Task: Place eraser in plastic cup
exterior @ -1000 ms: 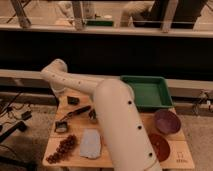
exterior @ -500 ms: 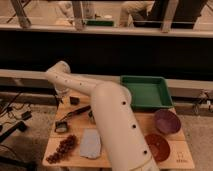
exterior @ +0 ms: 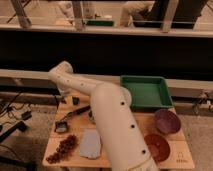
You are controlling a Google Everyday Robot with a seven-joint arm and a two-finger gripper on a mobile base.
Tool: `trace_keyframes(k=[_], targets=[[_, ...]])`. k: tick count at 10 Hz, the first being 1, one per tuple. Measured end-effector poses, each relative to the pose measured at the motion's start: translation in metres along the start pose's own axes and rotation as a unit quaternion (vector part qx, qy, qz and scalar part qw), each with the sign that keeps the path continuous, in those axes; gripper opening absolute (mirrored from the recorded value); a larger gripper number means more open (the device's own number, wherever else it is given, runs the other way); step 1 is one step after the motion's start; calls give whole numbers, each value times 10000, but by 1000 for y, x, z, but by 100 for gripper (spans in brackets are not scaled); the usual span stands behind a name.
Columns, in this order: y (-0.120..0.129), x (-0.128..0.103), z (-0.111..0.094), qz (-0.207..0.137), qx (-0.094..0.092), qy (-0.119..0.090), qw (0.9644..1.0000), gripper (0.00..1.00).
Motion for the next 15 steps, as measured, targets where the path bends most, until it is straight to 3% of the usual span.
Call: trace_keyframes(k=[4,10,15], targets=[[4,12,8,96,-48,2,9999,80],[7,17,17,274,-139,-447,9985,80],[7,21,20,312,-198,-539,9979,80]])
